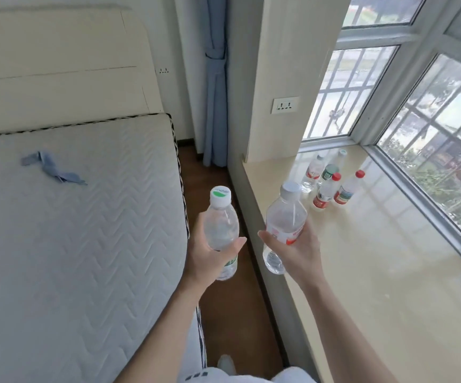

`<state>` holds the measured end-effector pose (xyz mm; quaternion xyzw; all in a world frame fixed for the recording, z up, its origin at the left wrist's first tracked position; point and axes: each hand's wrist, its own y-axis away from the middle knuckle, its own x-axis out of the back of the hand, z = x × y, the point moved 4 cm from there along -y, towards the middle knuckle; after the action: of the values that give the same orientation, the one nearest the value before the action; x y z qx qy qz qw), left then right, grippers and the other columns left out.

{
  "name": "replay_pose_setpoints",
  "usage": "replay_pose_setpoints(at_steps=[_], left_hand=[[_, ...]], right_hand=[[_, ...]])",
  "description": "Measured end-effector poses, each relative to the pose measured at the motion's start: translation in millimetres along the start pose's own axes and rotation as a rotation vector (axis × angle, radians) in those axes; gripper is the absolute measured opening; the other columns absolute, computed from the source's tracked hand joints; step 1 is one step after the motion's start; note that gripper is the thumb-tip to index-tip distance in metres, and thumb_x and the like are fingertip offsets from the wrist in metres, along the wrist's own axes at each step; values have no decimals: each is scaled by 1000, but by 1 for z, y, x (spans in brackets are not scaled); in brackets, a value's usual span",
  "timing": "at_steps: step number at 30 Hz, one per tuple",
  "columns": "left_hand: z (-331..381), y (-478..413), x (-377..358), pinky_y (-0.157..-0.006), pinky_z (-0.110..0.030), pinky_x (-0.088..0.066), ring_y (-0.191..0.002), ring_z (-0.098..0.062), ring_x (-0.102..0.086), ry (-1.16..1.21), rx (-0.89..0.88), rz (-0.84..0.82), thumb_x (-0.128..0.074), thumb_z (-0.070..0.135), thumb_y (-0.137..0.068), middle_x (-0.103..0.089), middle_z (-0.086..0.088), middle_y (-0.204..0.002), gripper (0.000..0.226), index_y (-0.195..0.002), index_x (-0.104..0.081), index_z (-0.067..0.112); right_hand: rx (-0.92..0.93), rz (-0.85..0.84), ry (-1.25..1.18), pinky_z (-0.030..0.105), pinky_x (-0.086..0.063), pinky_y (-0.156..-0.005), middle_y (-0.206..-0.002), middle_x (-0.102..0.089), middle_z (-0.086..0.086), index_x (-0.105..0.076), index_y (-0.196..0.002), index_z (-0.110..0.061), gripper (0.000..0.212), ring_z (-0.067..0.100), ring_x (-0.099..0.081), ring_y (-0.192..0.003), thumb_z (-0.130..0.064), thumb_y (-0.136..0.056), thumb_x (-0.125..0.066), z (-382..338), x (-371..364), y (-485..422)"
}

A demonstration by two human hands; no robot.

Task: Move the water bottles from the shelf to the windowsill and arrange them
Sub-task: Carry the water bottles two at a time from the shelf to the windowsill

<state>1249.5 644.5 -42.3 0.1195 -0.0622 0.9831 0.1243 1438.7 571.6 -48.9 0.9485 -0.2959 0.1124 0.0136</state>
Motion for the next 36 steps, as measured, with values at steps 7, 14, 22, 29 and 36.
replay_pose_setpoints(at_steps=[7, 14, 22, 29, 36], left_hand=[[-10, -81, -10, -80, 4, -34, -104, 23, -45, -14, -7, -48, -84, 33, -65, -47, 51, -104, 75, -100, -35, 78], [-22, -168, -41, -90, -18, -38, -111, 16, -45, -29, -9, -88, -82, 42, -65, -46, 46, -110, 71, -107, -34, 74], [-7, -278, -110, -82, -4, -38, -110, 18, -44, -69, -46, -210, -84, 39, -71, -46, 38, -112, 65, -113, -38, 57], [24, -339, -202, -78, 5, -34, -99, 24, -47, -20, -93, -418, -89, 37, -64, -52, 47, -100, 63, -107, -43, 48], [39, -343, -309, -78, 0, -37, -103, 8, -55, -16, -166, -740, -89, 24, -68, -59, 31, -102, 58, -113, -53, 32]], right_hand=[[-42, 40, 15, 35, -56, -87, -104, -70, -12, -55, -116, -35, 62, 6, -68, -98, -38, -65, -89, 6, -17, -63], [-45, 88, 21, 20, -50, -82, -106, -69, -12, -55, -119, -28, 64, 0, -66, -97, -36, -66, -90, 18, -21, -148], [-80, 167, 32, 26, -51, -80, -101, -66, -17, -51, -108, -40, 53, -2, -64, -95, -40, -69, -88, 28, 3, -260], [-142, 335, 23, 20, -48, -77, -101, -66, -16, -52, -110, -37, 57, -2, -63, -95, -32, -68, -90, 38, 65, -308], [-260, 668, -36, 14, -48, -72, -95, -69, -20, -58, -108, -28, 56, -3, -66, -89, -17, -66, -92, 66, 145, -279]])
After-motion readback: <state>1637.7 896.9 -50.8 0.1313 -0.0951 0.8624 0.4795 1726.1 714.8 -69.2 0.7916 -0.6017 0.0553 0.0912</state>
